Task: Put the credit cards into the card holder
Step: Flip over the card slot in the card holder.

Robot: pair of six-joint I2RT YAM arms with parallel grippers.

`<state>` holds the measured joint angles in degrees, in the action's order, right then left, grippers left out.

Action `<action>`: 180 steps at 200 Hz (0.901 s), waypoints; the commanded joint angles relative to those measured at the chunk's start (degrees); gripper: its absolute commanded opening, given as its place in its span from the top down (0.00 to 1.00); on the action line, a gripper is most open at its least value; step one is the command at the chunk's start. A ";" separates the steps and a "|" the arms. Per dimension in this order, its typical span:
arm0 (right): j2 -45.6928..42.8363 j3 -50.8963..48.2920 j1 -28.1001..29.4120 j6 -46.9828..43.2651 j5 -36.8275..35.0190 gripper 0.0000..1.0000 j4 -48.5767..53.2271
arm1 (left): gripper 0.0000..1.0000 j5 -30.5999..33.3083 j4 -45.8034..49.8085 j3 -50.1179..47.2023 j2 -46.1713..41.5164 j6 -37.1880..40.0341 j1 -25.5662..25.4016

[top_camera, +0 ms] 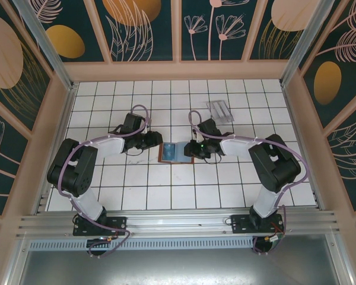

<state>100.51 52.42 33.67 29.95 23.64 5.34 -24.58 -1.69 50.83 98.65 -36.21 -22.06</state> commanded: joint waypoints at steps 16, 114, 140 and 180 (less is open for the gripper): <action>0.64 2.13 0.96 0.11 0.77 0.74 -0.16 | 0.59 0.14 1.39 -0.22 -1.61 1.50 0.09; 3.09 3.36 1.52 0.46 3.07 0.80 -1.86 | 0.61 -1.29 -0.14 -1.17 -1.45 0.88 0.09; 1.96 2.97 1.68 0.78 4.46 0.80 -3.65 | 0.62 -2.22 0.57 -0.64 -1.09 1.05 0.09; 2.05 2.89 1.71 1.45 9.68 0.70 -9.25 | 0.62 -3.13 -2.62 -2.29 -3.23 -1.39 1.26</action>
<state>102.83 54.30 34.76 30.59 28.97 1.21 -25.67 -1.72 49.63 98.04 -36.25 -21.93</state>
